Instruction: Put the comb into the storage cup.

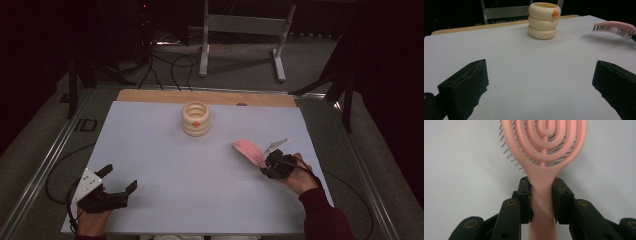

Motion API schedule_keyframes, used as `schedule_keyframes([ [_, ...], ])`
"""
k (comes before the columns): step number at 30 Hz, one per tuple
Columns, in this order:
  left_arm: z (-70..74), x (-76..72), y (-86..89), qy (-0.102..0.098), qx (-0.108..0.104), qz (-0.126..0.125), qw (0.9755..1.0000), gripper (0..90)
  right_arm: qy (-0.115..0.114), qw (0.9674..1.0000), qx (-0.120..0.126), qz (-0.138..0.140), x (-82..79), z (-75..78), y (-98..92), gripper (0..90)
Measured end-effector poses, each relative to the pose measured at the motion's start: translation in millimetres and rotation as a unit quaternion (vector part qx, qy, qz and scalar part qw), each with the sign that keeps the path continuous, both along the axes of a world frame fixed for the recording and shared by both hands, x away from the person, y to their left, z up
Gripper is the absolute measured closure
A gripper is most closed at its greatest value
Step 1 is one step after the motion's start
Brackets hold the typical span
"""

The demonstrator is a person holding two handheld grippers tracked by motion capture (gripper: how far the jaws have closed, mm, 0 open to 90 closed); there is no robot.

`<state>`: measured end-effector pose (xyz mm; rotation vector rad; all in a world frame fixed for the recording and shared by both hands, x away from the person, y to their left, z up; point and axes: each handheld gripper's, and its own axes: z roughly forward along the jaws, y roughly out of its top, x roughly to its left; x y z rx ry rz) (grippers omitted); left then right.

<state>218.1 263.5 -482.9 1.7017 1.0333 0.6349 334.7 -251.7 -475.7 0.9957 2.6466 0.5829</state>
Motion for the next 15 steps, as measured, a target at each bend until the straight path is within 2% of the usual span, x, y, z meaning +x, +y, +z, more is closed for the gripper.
schedule_keyframes([
  [6,2.3,1.5,-10.0,0.009,0.011,-0.003,0.9999,1.2,-0.015,0.9998,0.012,0.009,-3.4,5.7,11.9,71.6],
  [9,3.6,4.6,-20.2,0.020,0.000,-0.016,0.9997,1.2,-0.023,0.9995,0.013,0.019,-4.6,8.1,18.7,72.2],
  [11,4.1,9.0,-31.6,0.030,-0.007,-0.031,0.9991,1.2,-0.029,0.9992,0.013,0.023,-5.0,9.0,23.8,72.9],
  [15,5.8,21.5,-61.1,0.041,0.008,-0.062,0.9972,1.2,-0.027,0.9990,0.007,0.037,-5.5,6.8,33.5,73.7],
])
